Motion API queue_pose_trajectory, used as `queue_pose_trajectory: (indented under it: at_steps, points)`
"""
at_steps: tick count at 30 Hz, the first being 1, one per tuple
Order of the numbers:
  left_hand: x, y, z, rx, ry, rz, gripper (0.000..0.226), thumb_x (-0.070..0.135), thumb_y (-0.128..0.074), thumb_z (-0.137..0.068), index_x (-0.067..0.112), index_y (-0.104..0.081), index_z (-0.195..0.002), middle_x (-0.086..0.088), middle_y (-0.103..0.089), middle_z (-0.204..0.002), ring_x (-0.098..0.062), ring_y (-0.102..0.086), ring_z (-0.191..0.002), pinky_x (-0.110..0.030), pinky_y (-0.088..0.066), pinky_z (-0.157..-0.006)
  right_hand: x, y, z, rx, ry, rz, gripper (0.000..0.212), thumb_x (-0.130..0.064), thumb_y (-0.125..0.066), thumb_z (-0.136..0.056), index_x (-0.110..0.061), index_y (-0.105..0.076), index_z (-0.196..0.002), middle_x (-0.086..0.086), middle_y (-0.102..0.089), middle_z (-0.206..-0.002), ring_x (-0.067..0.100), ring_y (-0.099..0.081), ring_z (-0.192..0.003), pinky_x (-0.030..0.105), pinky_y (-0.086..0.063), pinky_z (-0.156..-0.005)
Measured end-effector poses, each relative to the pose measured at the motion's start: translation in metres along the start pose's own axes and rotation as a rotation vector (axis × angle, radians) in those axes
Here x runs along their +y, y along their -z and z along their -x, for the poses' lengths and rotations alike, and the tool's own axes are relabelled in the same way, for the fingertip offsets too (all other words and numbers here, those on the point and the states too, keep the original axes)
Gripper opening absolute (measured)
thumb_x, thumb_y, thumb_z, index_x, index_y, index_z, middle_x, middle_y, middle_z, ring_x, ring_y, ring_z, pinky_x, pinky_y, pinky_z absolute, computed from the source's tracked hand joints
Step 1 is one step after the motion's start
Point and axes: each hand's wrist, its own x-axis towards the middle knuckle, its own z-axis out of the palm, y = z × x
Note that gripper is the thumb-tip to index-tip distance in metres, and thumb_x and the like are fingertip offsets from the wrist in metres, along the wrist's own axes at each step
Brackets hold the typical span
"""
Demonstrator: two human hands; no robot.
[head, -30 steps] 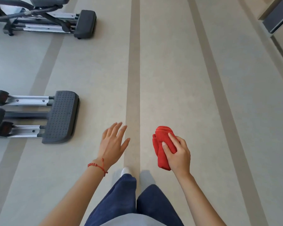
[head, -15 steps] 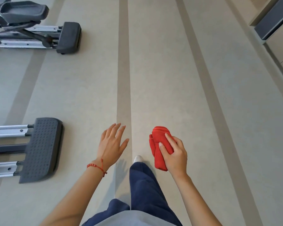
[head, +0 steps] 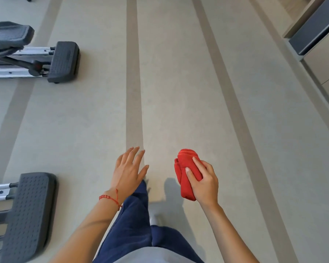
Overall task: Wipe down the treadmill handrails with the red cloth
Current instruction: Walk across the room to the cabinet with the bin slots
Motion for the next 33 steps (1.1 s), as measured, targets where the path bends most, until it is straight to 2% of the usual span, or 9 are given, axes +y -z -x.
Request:
queue_pose_trajectory:
  at_steps: [5,10,16,20,24,33]
  points:
    - [-0.024,0.013,-0.094,-0.021,-0.043,-0.021,0.066,0.052,-0.014,-0.097,0.008,-0.056,-0.122,-0.014,-0.058,-0.124,-0.034,-0.053,-0.114,-0.048,-0.047,-0.088,-0.015,-0.024,-0.078,0.034,-0.033,-0.004,0.041,-0.028,-0.066,-0.083,-0.022,-0.057,-0.123,0.003,-0.055,-0.122,0.018,-0.055,-0.108,0.026,-0.040,-0.090]
    - [-0.044,0.031,-0.198,-0.051,-0.077,-0.021,0.060,0.049,-0.029,-0.090,0.008,-0.055,-0.126,-0.015,-0.054,-0.131,-0.037,-0.050,-0.118,-0.051,-0.040,-0.096,-0.044,-0.045,-0.161,0.083,-0.116,-0.037,0.041,-0.030,-0.064,-0.084,-0.026,-0.056,-0.124,-0.002,-0.052,-0.124,0.011,-0.052,-0.107,0.023,-0.037,-0.091]
    - [-0.064,0.054,-0.297,-0.028,-0.174,-0.030,0.051,0.042,-0.044,-0.088,0.005,-0.057,-0.120,-0.018,-0.058,-0.124,-0.039,-0.054,-0.112,-0.051,-0.045,-0.090,-0.070,-0.065,-0.245,0.126,-0.115,-0.049,0.041,-0.033,-0.062,-0.085,-0.027,-0.055,-0.125,-0.001,-0.051,-0.126,0.013,-0.052,-0.108,0.032,-0.044,-0.094]
    - [-0.067,0.058,-0.346,-0.060,-0.182,-0.029,0.055,0.046,-0.033,-0.090,0.007,-0.058,-0.120,-0.016,-0.058,-0.123,-0.037,-0.054,-0.112,-0.050,-0.046,-0.089,-0.081,-0.073,-0.293,0.155,-0.102,-0.029,0.040,-0.031,-0.064,-0.084,-0.026,-0.056,-0.123,0.000,-0.053,-0.123,0.008,-0.050,-0.103,0.028,-0.044,-0.090]
    - [-0.068,0.058,-0.398,-0.095,-0.191,-0.030,0.069,0.053,-0.013,-0.097,0.007,-0.059,-0.120,-0.014,-0.059,-0.124,-0.035,-0.055,-0.112,-0.048,-0.047,-0.089,-0.082,-0.078,-0.347,0.175,-0.103,-0.026,0.040,-0.026,-0.067,-0.082,-0.023,-0.058,-0.122,0.002,-0.056,-0.120,0.014,-0.055,-0.105,0.027,-0.044,-0.089]
    - [-0.051,0.062,-0.544,-0.100,-0.209,-0.013,0.072,0.054,-0.010,-0.097,0.006,-0.058,-0.120,-0.015,-0.058,-0.125,-0.035,-0.054,-0.115,-0.048,-0.046,-0.090,-0.077,-0.070,-0.493,0.163,-0.097,-0.005,0.041,-0.031,-0.065,-0.084,-0.024,-0.057,-0.123,0.001,-0.055,-0.121,0.012,-0.054,-0.105,0.029,-0.045,-0.090]
